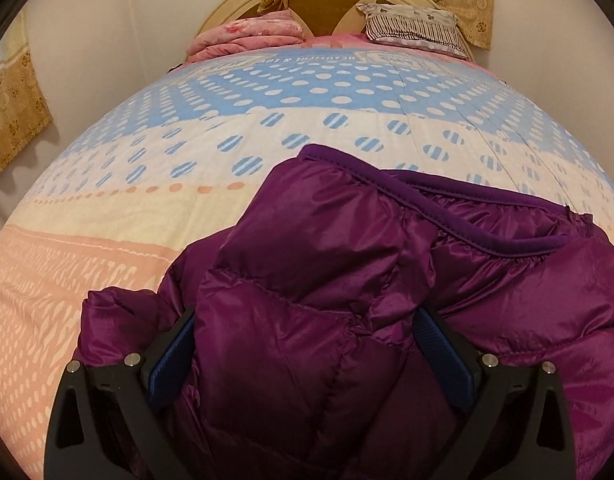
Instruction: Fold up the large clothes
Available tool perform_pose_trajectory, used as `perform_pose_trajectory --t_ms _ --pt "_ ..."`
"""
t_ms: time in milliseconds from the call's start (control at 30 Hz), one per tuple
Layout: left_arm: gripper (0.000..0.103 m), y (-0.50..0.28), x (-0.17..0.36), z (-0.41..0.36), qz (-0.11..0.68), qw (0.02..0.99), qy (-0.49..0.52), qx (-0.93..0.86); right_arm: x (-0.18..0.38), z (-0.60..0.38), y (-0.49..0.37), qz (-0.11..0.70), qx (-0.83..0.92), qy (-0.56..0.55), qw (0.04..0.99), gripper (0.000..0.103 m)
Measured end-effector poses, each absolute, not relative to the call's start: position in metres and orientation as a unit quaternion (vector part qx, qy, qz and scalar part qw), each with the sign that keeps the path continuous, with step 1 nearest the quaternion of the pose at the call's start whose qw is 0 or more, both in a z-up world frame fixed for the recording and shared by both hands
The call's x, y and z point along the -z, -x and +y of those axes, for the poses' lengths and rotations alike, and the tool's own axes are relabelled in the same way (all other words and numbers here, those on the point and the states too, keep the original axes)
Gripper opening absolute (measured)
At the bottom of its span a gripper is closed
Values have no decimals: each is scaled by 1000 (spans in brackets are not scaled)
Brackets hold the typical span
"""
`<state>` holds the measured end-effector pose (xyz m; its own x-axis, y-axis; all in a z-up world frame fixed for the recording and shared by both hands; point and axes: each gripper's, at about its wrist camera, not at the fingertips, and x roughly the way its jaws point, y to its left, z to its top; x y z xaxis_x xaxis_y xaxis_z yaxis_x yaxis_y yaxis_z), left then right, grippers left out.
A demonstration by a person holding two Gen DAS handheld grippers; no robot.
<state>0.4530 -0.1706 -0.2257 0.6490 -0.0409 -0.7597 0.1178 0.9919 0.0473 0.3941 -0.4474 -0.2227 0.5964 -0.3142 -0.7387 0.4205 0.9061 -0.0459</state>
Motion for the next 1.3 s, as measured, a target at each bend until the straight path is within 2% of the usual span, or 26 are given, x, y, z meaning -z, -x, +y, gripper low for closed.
perform_pose_trajectory --t_ms 833,1100,1300 --pt "102 -459 231 -165 433 899 -27 58 220 -444 -402 427 238 -36 872 66" --pt "102 -459 231 -165 433 899 -24 59 162 -371 -383 336 170 -40 925 68" --pt "102 -459 231 -162 432 899 -13 66 213 -346 -405 396 148 -7 906 68"
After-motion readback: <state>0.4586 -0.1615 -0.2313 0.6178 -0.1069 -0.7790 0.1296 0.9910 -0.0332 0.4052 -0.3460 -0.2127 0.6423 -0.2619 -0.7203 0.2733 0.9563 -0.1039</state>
